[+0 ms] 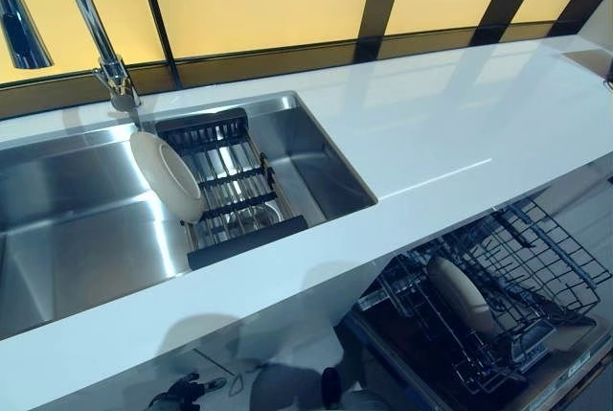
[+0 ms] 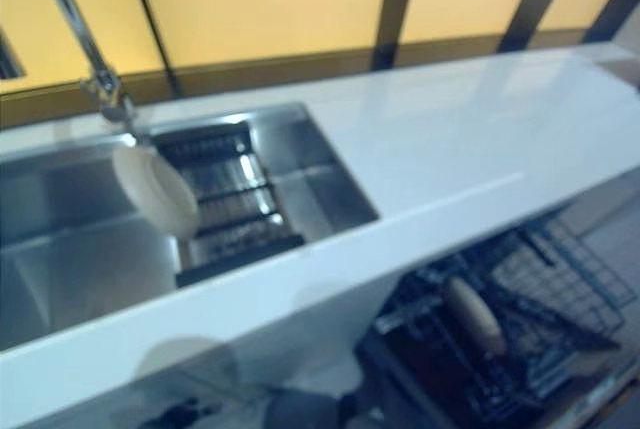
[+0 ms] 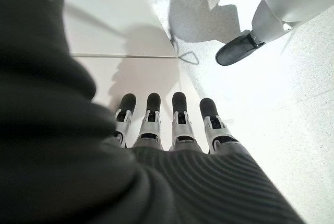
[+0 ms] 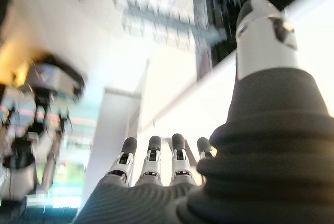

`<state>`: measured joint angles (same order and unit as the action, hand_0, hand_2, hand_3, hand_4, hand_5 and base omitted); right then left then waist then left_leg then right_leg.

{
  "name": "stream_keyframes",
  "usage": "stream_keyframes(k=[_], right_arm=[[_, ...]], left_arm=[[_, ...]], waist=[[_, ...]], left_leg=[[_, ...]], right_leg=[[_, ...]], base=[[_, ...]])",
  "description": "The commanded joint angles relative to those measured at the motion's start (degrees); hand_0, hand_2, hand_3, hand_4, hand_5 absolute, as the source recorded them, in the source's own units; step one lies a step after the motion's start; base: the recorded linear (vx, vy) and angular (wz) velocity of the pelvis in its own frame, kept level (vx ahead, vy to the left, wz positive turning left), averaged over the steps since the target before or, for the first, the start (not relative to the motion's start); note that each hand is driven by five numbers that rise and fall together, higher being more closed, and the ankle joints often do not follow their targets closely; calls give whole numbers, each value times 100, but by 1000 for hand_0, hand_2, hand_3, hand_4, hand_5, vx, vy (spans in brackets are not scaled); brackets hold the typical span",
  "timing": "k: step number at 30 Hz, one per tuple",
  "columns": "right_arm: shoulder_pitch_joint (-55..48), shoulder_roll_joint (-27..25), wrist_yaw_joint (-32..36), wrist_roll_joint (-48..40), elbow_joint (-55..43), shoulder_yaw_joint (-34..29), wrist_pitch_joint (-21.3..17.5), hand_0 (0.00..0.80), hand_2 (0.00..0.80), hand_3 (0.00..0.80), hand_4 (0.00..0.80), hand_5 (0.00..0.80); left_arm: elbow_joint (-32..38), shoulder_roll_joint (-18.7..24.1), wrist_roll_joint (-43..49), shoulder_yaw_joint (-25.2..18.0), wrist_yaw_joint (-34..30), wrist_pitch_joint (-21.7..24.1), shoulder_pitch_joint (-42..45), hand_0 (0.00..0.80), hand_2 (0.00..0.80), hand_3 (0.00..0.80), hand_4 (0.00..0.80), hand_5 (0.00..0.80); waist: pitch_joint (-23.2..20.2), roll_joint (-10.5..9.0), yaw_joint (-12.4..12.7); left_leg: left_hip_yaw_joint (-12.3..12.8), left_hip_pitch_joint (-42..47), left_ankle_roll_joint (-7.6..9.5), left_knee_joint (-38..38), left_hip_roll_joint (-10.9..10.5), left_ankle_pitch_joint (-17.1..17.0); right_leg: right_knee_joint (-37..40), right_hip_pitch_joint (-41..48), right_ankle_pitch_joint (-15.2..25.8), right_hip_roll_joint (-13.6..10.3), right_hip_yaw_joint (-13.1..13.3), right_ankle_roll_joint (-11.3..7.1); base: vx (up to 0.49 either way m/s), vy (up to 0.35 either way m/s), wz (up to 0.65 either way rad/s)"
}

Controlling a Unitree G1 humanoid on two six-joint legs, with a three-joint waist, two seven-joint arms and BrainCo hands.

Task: Take plates into dishwasher

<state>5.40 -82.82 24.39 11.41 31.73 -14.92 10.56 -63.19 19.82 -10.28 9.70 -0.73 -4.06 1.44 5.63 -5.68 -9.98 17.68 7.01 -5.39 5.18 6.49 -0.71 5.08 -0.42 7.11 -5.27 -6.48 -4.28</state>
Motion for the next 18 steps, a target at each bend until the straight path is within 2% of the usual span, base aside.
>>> stream_keyframes(k=[1,6,7,8,12,15,18], right_arm=[[1028,-672,-664,-137,197,349,-187,0,0,0,0,0],[3154,-853,-2025,164,-209,2075,-1103,0,0,0,0,0],[3384,-838,-2147,268,-312,2265,-1140,0,0,0,0,0],[3989,-795,-2443,499,-488,2811,-1364,0,0,0,0,0],[5489,-597,-3109,1722,-981,4274,-1862,0,0,0,0,0],[6228,-377,-3410,2554,-1224,5021,-2149,0,0,0,0,0],[6777,-156,-3349,2986,-1467,5547,-2275,0,0,0,0,0]], left_arm=[[-215,390,-244,36,101,204,-256,0,0,0,0,0],[-230,445,-438,195,81,310,-218,0,0,0,0,0],[-225,449,-441,213,82,315,-209,0,0,0,0,0],[-207,433,-476,218,95,311,-174,0,0,0,0,0],[-108,345,-580,237,169,257,-97,0,0,0,0,0],[4,294,-625,245,266,185,-35,0,0,0,0,0],[49,296,-695,221,345,100,-22,0,0,0,0,0]], waist=[[22,-289,419],[-9,-299,756],[-14,-303,799],[-34,-296,850],[-80,-275,1049],[-88,-280,1205],[-50,-329,1352]], left_leg=[[-236,194,262,-18,-13,290],[-454,102,277,-18,-73,240],[-487,91,276,-18,-79,238],[-550,67,276,-18,-88,232],[-755,-18,273,-18,-120,198],[-911,-120,249,-18,-127,151],[-1057,-228,225,-18,-131,99]], right_leg=[[-14,184,-74,-22,-20,-508],[-8,280,-150,-86,-215,-496],[-8,291,-161,-93,-239,-497],[-8,312,-183,-108,-293,-499],[-8,367,-236,-166,-490,-501],[-8,385,-260,-201,-657,-507],[-8,391,-274,-223,-815,-502]], base=[[35,23,13],[31,30,6],[39,36,14],[48,33,24],[59,37,31],[49,26,32],[40,23,34]])
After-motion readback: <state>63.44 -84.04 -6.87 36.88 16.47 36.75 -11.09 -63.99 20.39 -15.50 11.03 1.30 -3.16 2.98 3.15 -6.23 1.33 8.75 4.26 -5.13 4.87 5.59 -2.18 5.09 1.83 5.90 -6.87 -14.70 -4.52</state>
